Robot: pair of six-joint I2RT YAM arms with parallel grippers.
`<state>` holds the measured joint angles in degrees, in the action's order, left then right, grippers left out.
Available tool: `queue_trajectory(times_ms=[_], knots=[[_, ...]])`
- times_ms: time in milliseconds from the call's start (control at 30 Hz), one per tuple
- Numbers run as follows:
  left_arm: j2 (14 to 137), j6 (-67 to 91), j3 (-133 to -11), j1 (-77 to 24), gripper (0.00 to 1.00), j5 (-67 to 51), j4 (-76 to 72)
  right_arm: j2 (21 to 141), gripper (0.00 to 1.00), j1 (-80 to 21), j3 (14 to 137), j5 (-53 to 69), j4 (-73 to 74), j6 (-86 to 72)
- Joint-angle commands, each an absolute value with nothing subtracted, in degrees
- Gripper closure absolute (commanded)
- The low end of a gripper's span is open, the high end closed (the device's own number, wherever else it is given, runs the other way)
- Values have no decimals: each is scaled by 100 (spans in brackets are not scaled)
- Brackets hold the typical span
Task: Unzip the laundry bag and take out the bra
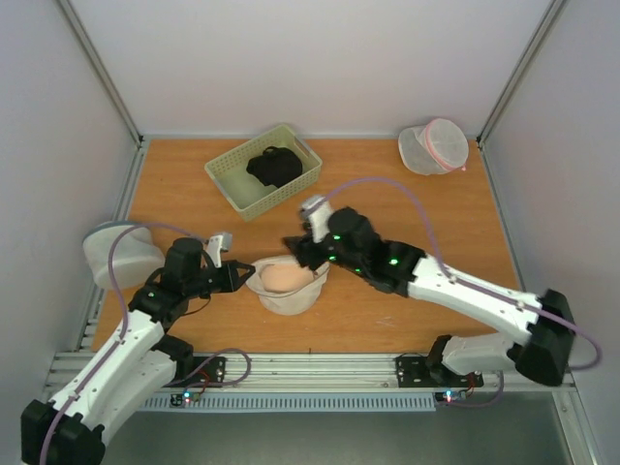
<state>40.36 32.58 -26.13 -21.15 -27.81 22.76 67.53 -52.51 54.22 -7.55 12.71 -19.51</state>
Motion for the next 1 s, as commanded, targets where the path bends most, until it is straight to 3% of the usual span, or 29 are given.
queue_trajectory(times_ms=[0, 167, 333, 400, 633, 833, 967], knots=[[3915, 3265, -2540, -2136, 99, -2710, 1975, 7803, 39, -6081, 6338, 612, 2083, -406], [3875, 3283, -2523, -2136, 99, -2713, 1953, 8231, 47, -6176, 6355, 1120, 2091, -626], [3849, 3284, -2521, -2136, 99, -2690, 1957, 9142, 60, -6142, 6910, 813, 2694, -1385], [3834, 3272, -2515, -2137, 99, -2694, 1960, 9264, 61, -6115, 7019, 856, 2746, -1704], [3824, 3272, -2510, -2136, 99, -2698, 1952, 9374, 58, -5969, 6834, 434, 2726, -2526], [3806, 3278, -2501, -2136, 99, -2705, 1949, 9255, 39, -5977, 6840, -911, 3178, -2583], [3822, 3289, -2496, -2136, 99, -2698, 1935, 9461, 35, -5977, 6820, -1086, 3343, -2427]])
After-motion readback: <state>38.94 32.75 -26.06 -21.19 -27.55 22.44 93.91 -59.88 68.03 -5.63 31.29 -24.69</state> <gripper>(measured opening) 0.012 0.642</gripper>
